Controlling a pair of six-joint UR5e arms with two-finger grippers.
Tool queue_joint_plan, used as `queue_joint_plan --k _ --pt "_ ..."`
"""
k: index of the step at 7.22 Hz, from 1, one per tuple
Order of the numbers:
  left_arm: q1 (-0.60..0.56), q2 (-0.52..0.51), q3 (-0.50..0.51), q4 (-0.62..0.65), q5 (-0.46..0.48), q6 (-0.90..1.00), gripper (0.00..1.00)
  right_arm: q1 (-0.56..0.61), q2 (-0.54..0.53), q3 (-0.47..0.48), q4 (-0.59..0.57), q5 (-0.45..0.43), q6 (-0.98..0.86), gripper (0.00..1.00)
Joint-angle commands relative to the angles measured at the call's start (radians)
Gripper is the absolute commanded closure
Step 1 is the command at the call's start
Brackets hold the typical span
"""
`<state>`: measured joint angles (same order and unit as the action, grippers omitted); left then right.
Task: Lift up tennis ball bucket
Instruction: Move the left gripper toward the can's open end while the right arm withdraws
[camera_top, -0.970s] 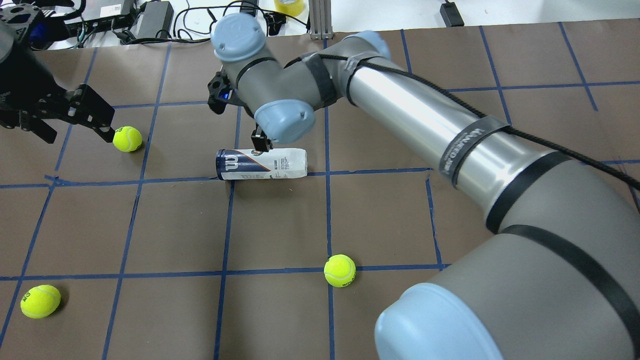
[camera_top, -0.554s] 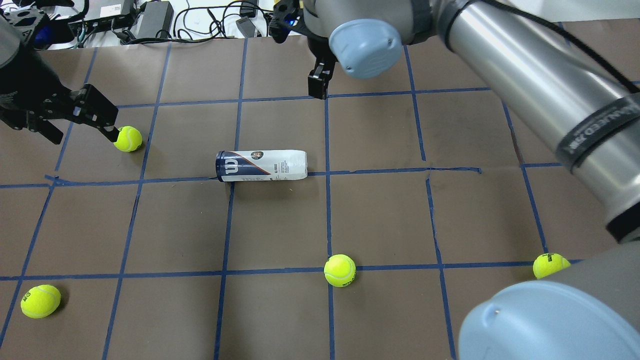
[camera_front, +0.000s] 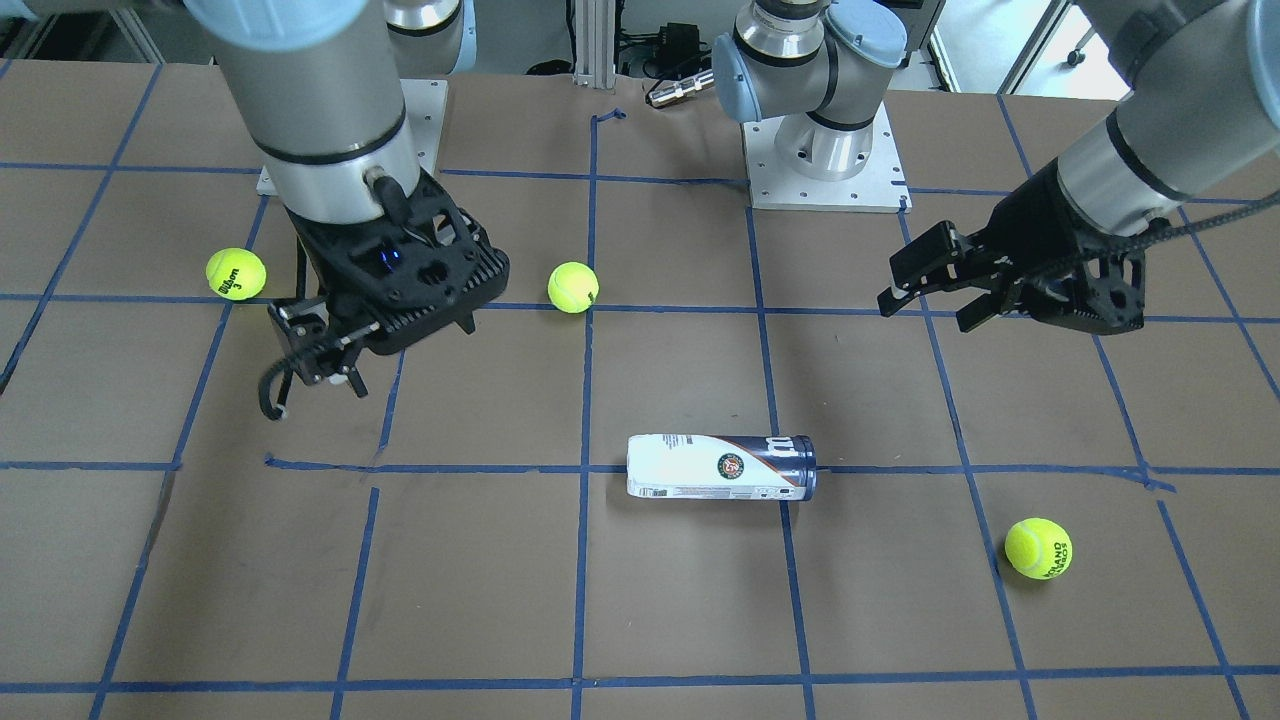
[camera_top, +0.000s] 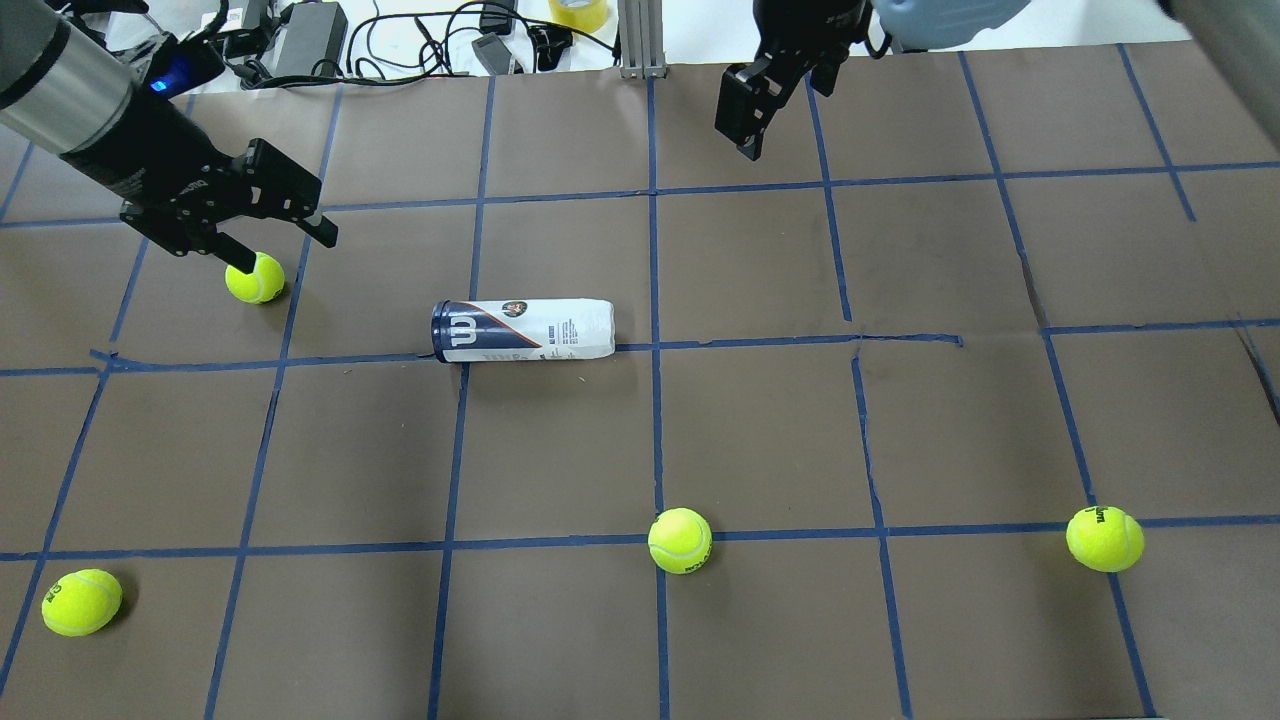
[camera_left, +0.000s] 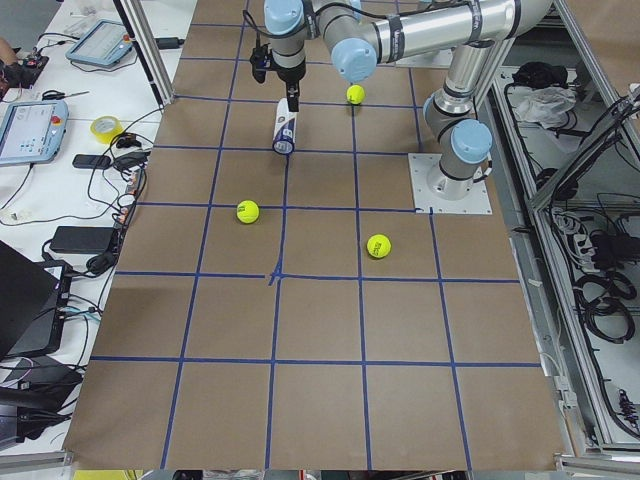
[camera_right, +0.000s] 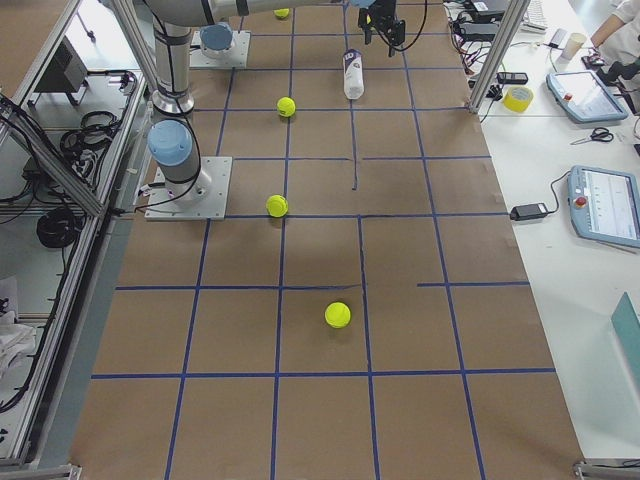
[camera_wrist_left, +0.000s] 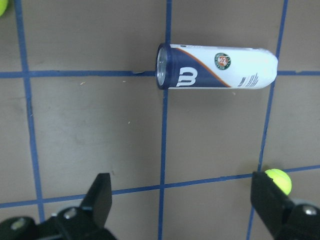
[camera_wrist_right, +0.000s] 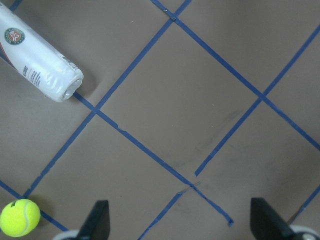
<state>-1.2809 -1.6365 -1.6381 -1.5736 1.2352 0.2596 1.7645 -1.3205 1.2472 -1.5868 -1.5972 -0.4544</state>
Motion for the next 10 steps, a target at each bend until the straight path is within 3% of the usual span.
queue_joint_plan --k 1,4,6,8,10 --pt "0.014 -0.072 -0.080 0.140 -0.091 0.026 0.00 -0.020 -0.098 0.049 0.016 0.000 0.184 0.00" --pt "0.014 -0.202 -0.092 0.213 -0.209 0.069 0.00 -0.082 -0.129 0.090 0.019 -0.003 0.324 0.00" --pt "0.014 -0.273 -0.100 0.251 -0.242 0.069 0.00 -0.086 -0.159 0.116 0.024 -0.021 0.396 0.00" --pt "0.014 -0.315 -0.100 0.256 -0.272 0.081 0.00 -0.176 -0.180 0.174 0.015 -0.033 0.463 0.00" --pt "0.012 -0.348 -0.101 0.254 -0.279 0.095 0.00 -0.197 -0.201 0.195 0.013 0.014 0.419 0.00"
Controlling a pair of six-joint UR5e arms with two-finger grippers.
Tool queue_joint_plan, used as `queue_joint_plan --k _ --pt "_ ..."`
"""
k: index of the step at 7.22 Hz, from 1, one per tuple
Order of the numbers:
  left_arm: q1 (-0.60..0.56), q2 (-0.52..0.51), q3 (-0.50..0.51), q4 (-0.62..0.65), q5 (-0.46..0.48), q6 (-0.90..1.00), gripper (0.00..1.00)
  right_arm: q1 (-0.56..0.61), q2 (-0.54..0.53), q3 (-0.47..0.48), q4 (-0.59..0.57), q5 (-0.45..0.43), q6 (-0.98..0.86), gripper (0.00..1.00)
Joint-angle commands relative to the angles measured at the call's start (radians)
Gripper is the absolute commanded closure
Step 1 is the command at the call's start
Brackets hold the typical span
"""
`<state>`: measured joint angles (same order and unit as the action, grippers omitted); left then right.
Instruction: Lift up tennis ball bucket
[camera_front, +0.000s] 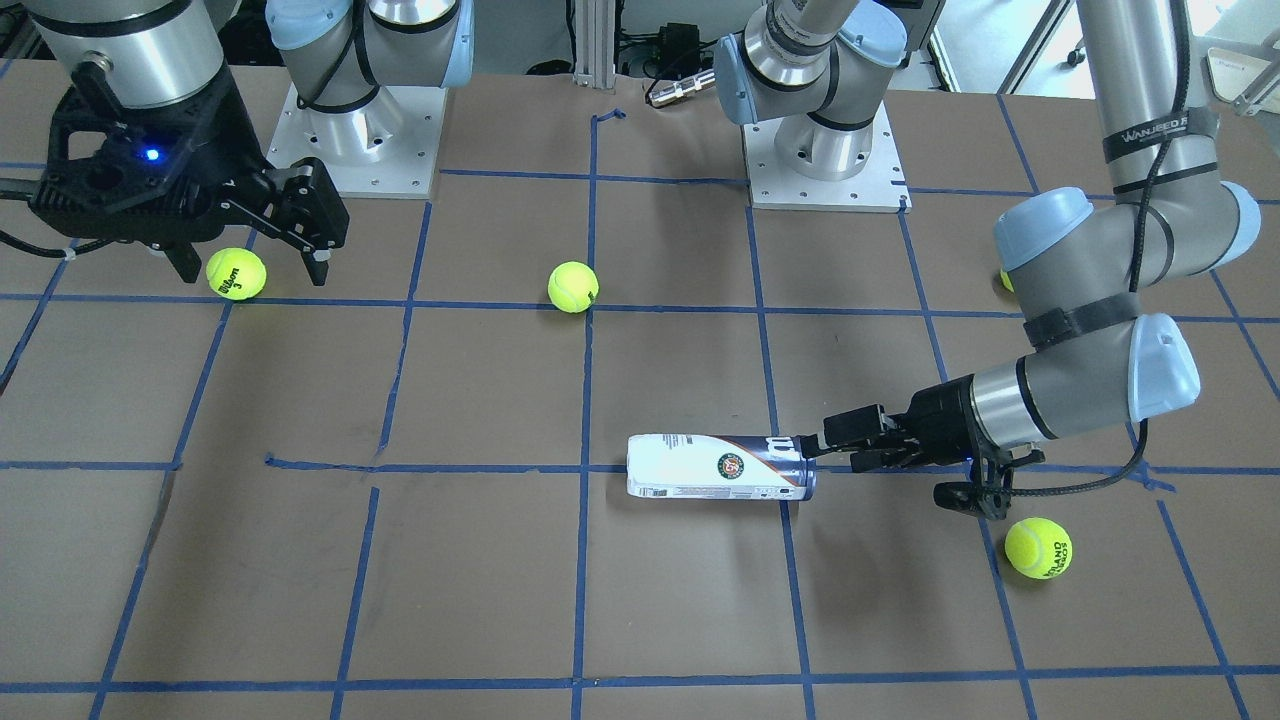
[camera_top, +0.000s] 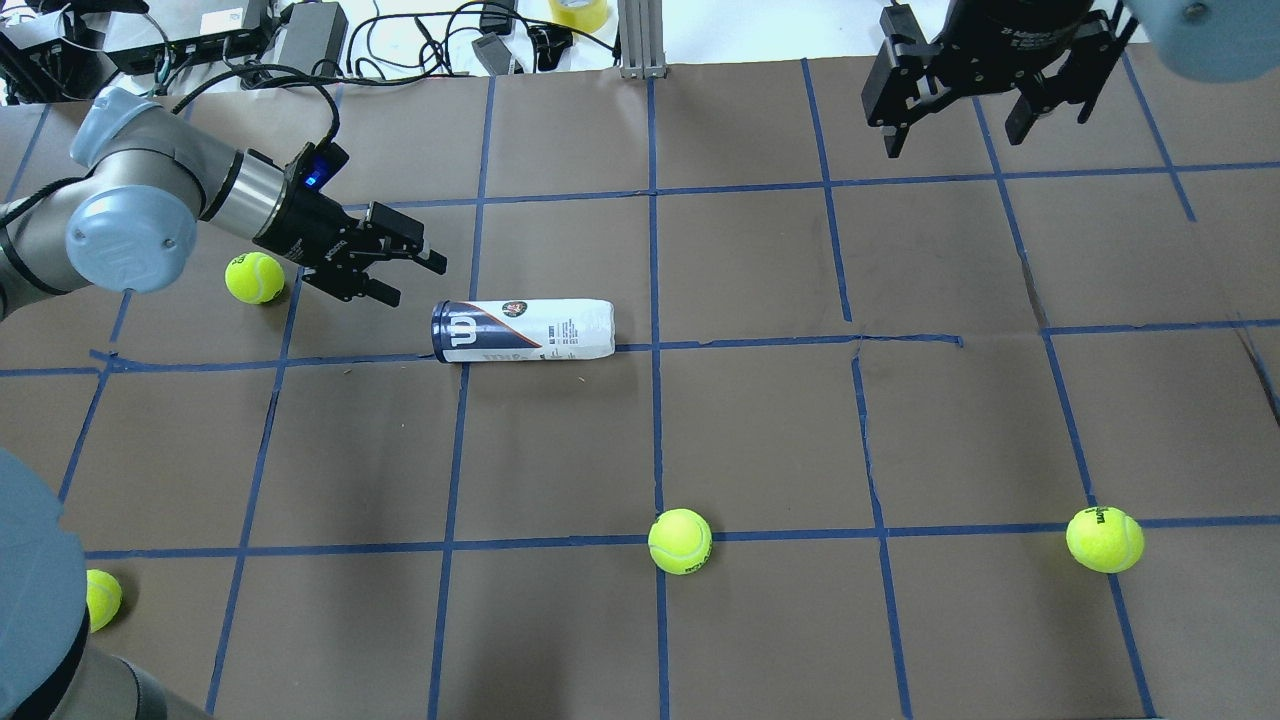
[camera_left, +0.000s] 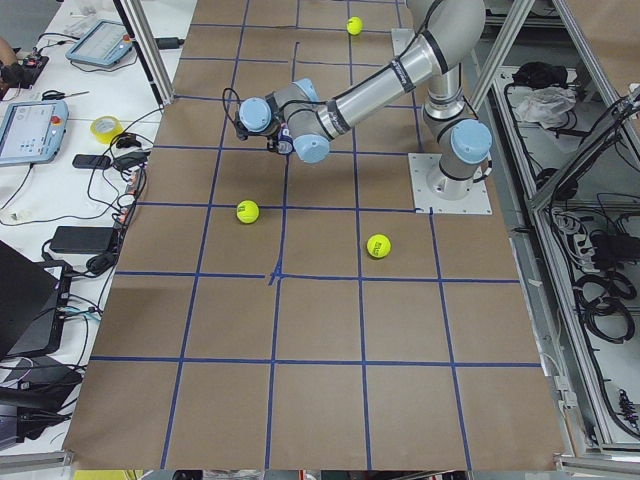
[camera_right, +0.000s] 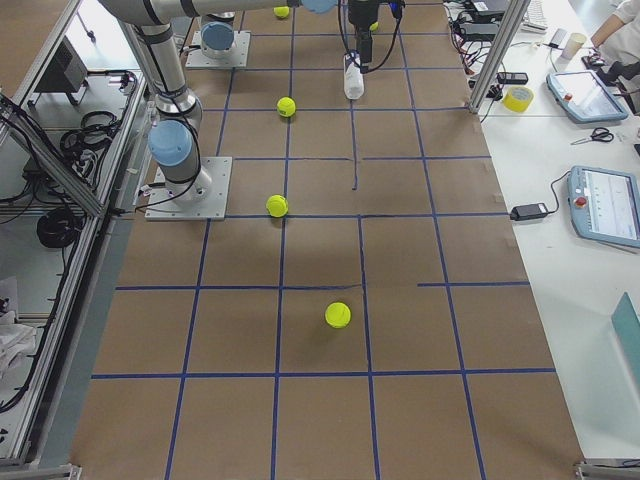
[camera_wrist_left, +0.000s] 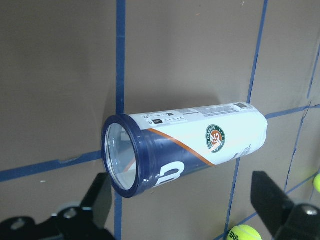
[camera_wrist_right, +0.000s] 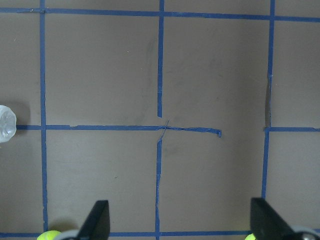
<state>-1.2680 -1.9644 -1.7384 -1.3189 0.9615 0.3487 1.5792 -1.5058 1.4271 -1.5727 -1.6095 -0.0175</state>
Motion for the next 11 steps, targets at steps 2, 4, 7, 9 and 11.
queue_joint_plan --k 2,4,7,9,11 --pt "-0.013 -0.031 -0.042 0.042 -0.006 0.004 0.00 -0.010 -0.081 0.096 -0.059 0.027 -0.060 0.00" --pt "-0.017 -0.037 -0.056 0.066 -0.007 0.006 0.00 -0.013 -0.079 0.130 -0.164 0.031 -0.064 0.00" --pt "-0.065 -0.045 -0.056 0.098 -0.006 -0.007 0.00 -0.011 -0.086 0.131 -0.162 0.040 -0.064 0.00" --pt "-0.065 -0.047 -0.058 0.095 0.002 -0.007 0.24 -0.011 -0.086 0.131 -0.162 0.040 -0.064 0.00" --pt "-0.064 -0.047 -0.053 0.093 0.008 -0.010 0.51 -0.011 -0.085 0.131 -0.162 0.042 -0.064 0.00"
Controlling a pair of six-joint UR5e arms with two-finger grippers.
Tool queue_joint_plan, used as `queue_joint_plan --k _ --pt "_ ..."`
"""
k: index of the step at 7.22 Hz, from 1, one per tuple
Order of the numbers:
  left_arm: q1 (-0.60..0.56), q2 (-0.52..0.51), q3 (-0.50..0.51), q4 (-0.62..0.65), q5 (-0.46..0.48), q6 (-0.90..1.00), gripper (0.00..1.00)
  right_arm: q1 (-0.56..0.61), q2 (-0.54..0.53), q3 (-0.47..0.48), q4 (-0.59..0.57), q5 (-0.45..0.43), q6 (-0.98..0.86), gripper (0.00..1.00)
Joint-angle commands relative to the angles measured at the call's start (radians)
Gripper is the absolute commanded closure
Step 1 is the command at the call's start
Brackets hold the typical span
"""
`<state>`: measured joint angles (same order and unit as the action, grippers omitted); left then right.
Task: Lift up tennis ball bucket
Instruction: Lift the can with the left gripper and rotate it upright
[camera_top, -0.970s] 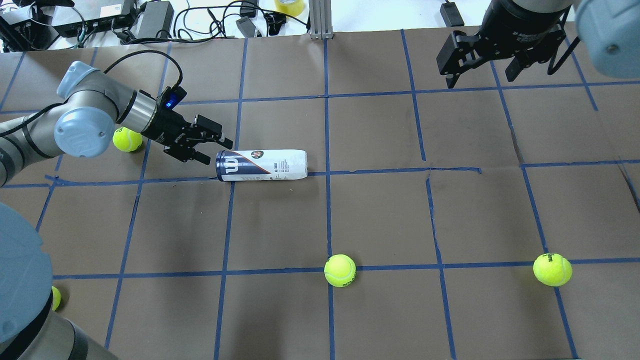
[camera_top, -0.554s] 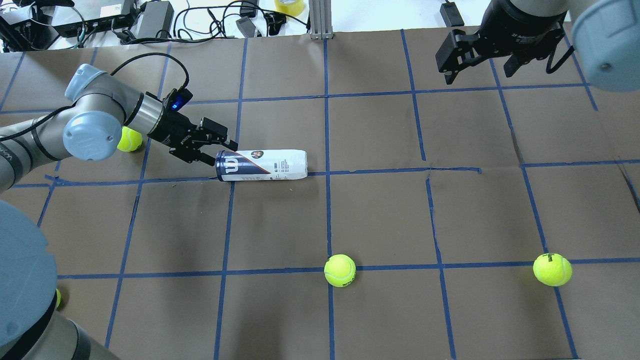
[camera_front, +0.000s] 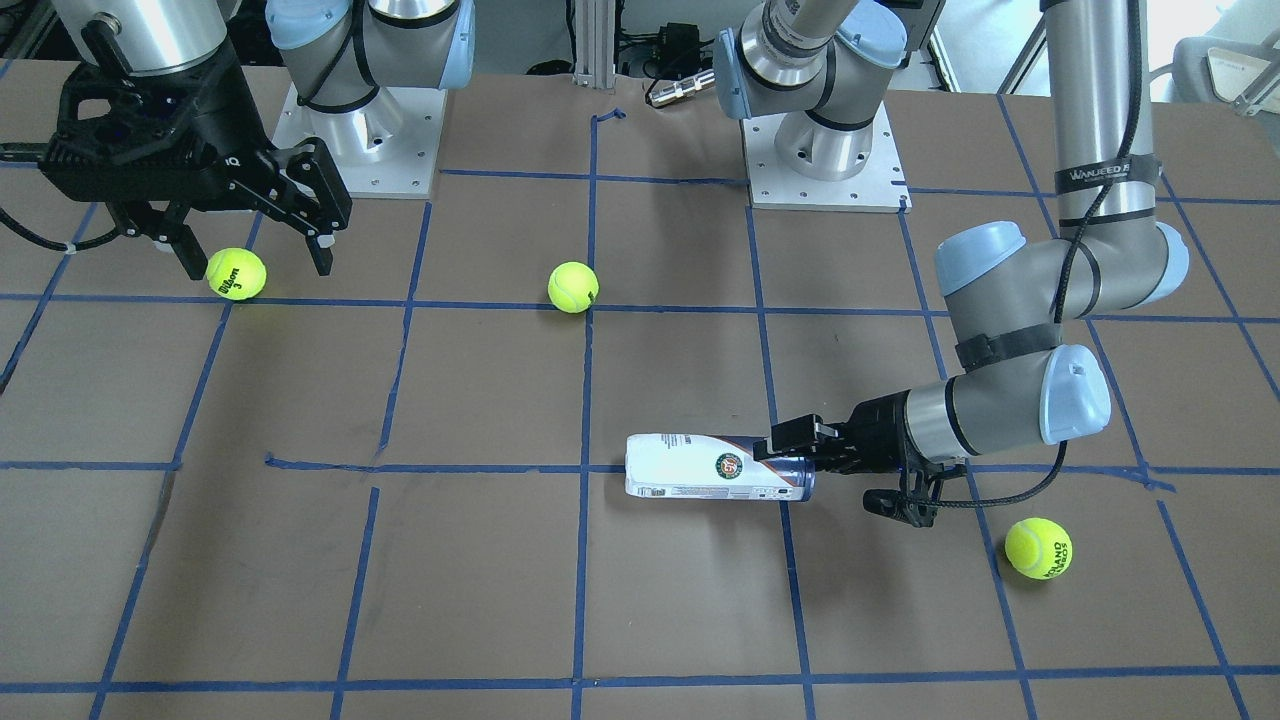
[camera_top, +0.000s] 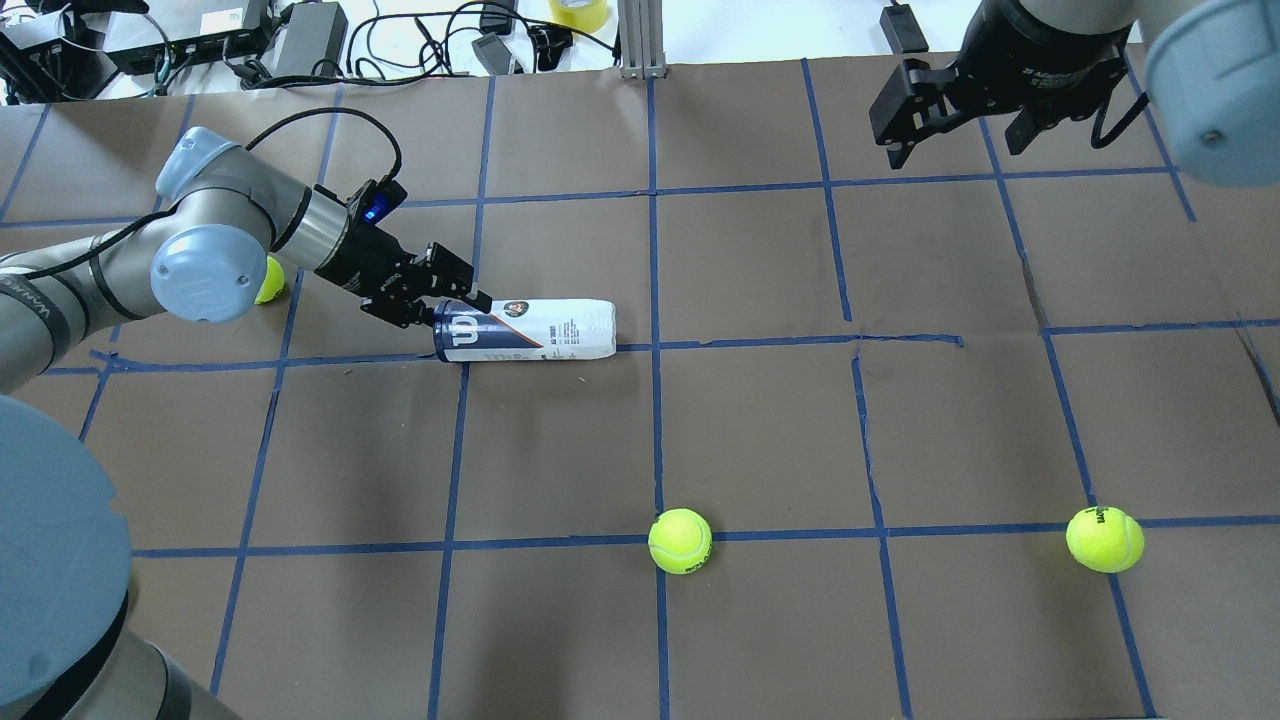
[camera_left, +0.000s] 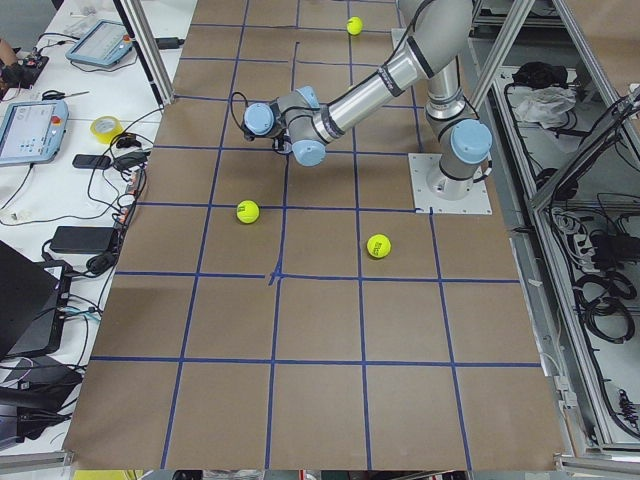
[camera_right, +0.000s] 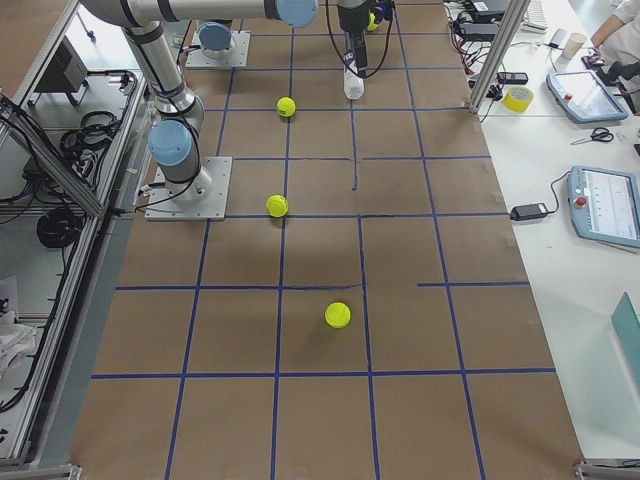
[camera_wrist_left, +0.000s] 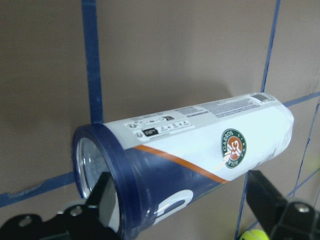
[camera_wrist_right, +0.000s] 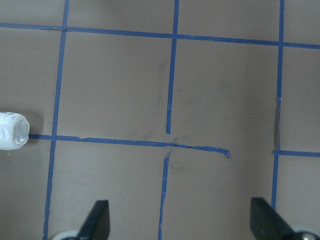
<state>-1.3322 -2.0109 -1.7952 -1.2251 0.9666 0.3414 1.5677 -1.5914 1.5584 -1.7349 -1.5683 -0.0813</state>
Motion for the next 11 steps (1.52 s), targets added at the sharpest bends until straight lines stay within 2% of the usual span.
queue_joint_plan --k 1,2,3,4,7,8,9,10,11 --pt "0.001 0.001 0.010 -0.008 0.004 -0.007 0.63 -0.005 0.002 0.002 0.003 -0.001 0.000 0.00" --pt "0.001 0.004 0.011 -0.007 -0.003 -0.060 0.66 -0.005 0.001 0.002 0.002 -0.001 0.000 0.00" --pt "0.001 0.001 0.011 -0.002 -0.009 -0.102 0.78 -0.005 0.001 0.002 0.001 -0.001 0.000 0.00" --pt "0.001 0.003 0.019 -0.007 -0.011 -0.139 1.00 -0.005 0.004 0.002 0.001 0.001 0.000 0.00" --pt "-0.018 0.035 0.059 -0.016 -0.067 -0.397 1.00 -0.005 0.004 0.003 0.003 -0.001 0.000 0.00" --pt "-0.045 0.050 0.089 -0.016 -0.057 -0.479 1.00 -0.006 0.002 0.009 0.003 0.001 0.000 0.00" --pt "-0.088 0.066 0.135 -0.017 -0.039 -0.548 1.00 -0.005 0.004 0.011 0.003 0.001 0.000 0.00" --pt "-0.143 0.075 0.170 -0.001 0.075 -0.539 1.00 -0.006 0.002 0.015 0.003 0.002 0.002 0.00" --pt "-0.174 0.084 0.183 0.001 0.105 -0.539 1.00 -0.006 0.002 0.017 0.002 0.002 0.002 0.00"
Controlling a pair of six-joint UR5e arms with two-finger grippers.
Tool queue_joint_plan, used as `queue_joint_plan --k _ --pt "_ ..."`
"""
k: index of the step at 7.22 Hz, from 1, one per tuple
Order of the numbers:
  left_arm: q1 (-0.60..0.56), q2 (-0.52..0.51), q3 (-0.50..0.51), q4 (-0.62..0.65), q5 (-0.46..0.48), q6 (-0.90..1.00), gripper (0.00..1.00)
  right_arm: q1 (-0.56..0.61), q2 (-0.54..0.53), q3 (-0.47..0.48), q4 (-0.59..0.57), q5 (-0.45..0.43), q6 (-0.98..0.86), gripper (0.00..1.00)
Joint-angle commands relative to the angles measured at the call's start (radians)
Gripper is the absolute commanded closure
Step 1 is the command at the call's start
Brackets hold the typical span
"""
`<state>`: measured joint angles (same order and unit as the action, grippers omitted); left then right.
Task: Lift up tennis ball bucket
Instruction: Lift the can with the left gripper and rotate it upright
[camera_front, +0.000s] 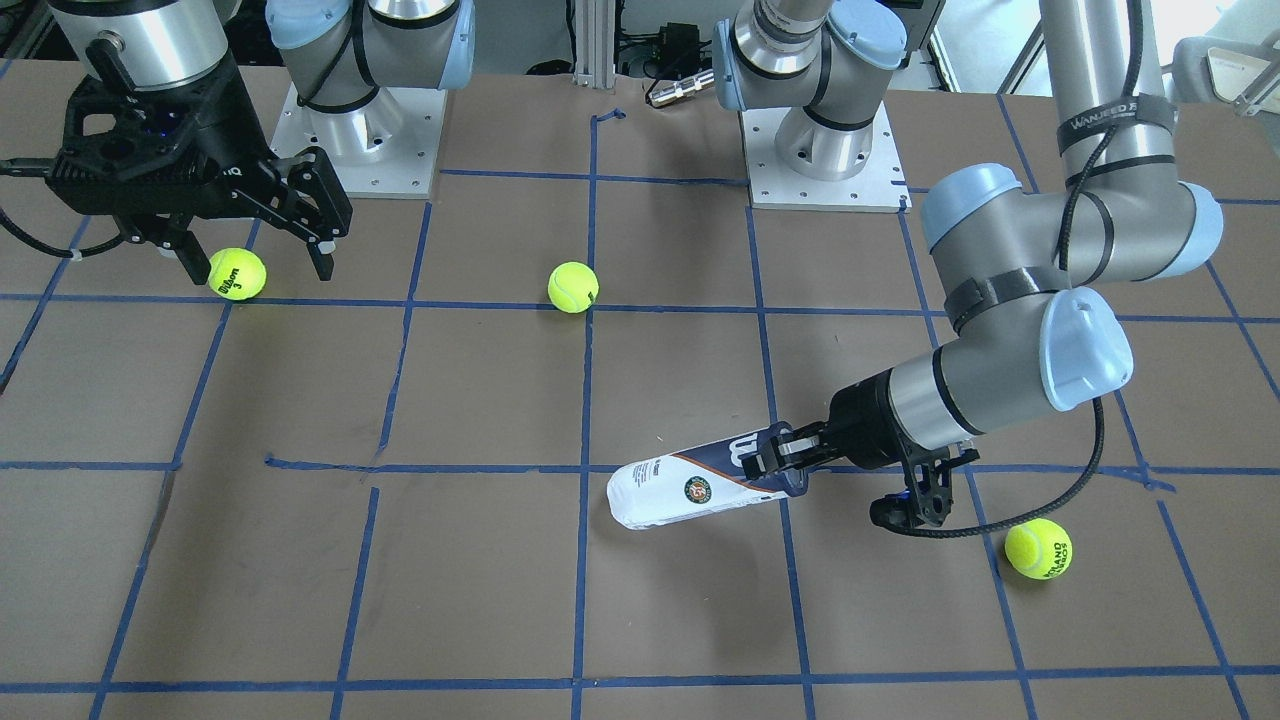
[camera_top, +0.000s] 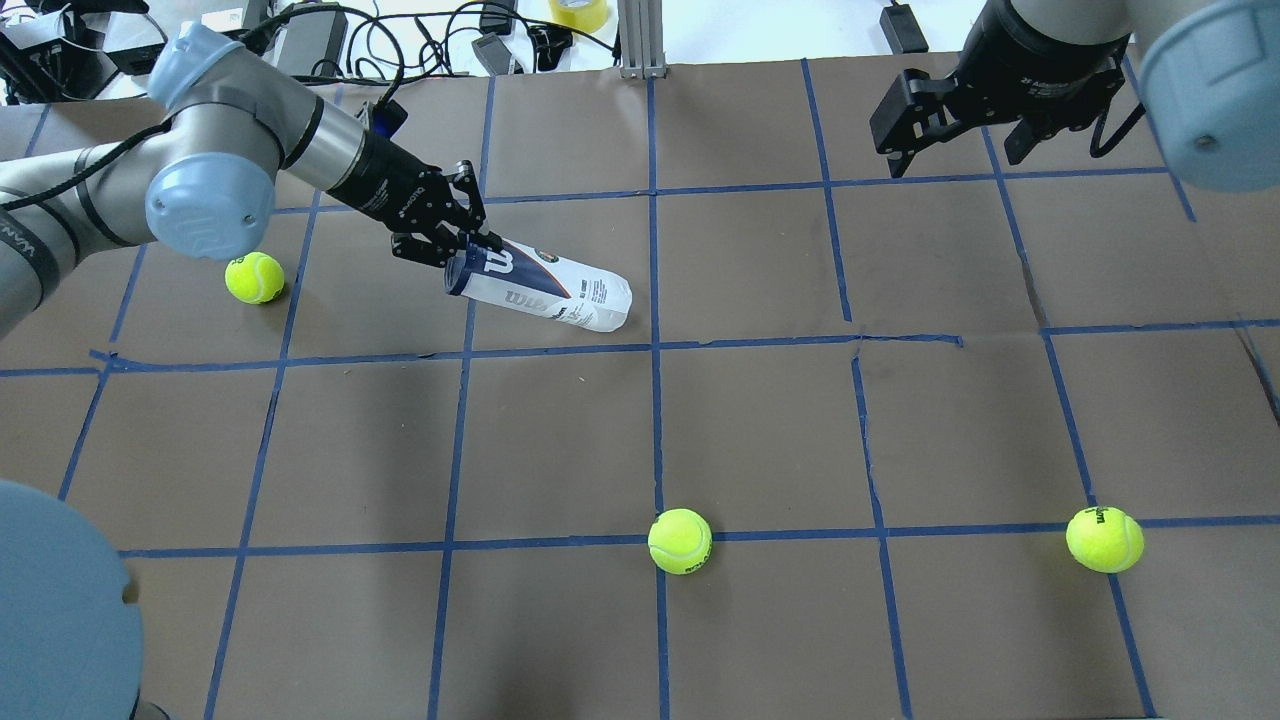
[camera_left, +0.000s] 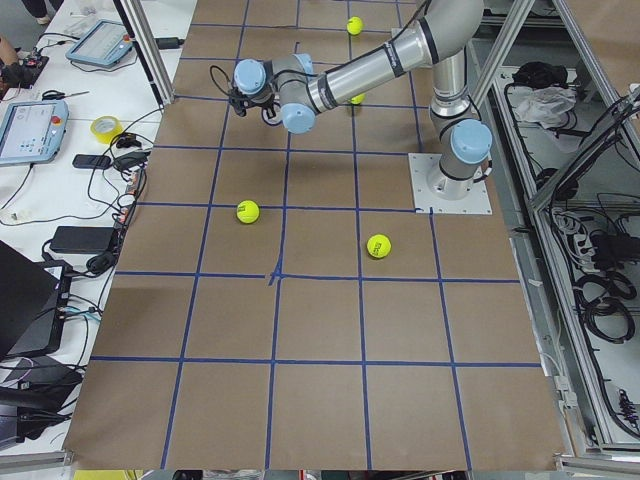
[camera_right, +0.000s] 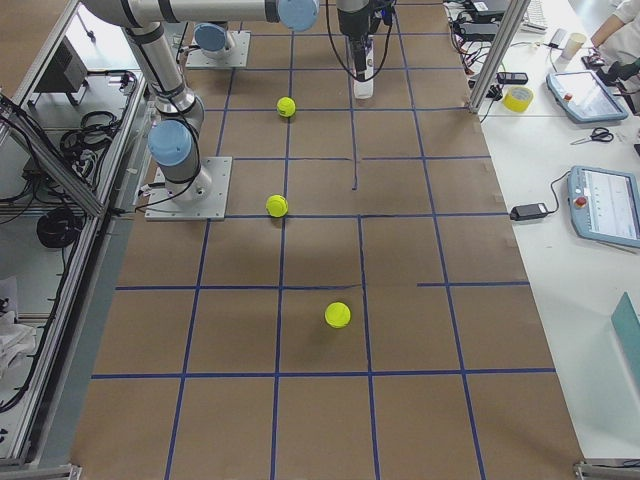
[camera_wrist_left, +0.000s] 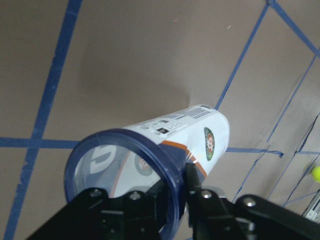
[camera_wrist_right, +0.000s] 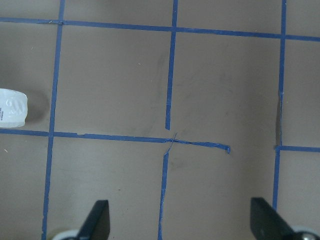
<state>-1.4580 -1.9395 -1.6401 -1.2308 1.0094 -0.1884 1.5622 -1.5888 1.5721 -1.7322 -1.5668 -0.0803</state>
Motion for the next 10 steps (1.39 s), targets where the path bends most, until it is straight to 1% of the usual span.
queue_joint_plan --k 1,2,3,4,5,6,7,8,10 --pt "-0.050 0.017 0.032 0.008 0.066 -0.012 1.00 -0.001 0.000 0.003 0.000 0.014 -0.001 0.00" --pt "-0.064 0.031 0.049 0.008 0.149 -0.026 1.00 -0.001 0.001 0.003 0.000 0.022 -0.001 0.00" --pt "-0.073 0.045 0.080 -0.007 0.184 -0.031 1.00 -0.004 0.003 0.005 0.000 0.022 -0.001 0.00" --pt "-0.084 0.047 0.112 -0.009 0.239 -0.051 1.00 -0.002 0.001 0.003 -0.001 0.022 -0.001 0.00" --pt "-0.111 0.039 0.150 -0.009 0.333 -0.051 1.00 -0.004 0.000 0.003 0.000 0.024 -0.001 0.00" --pt "-0.143 0.034 0.170 -0.007 0.375 -0.051 1.00 -0.004 0.000 0.003 0.000 0.024 -0.001 0.00" --pt "-0.169 0.021 0.178 0.008 0.455 -0.042 1.00 -0.004 0.000 0.003 0.000 0.024 -0.001 0.00" --pt "-0.177 0.007 0.181 0.040 0.472 -0.019 1.00 -0.005 -0.002 0.003 0.000 0.021 -0.001 0.00" --pt "-0.183 -0.028 0.186 0.107 0.472 0.019 1.00 -0.005 -0.008 0.003 0.002 0.022 -0.001 0.00"
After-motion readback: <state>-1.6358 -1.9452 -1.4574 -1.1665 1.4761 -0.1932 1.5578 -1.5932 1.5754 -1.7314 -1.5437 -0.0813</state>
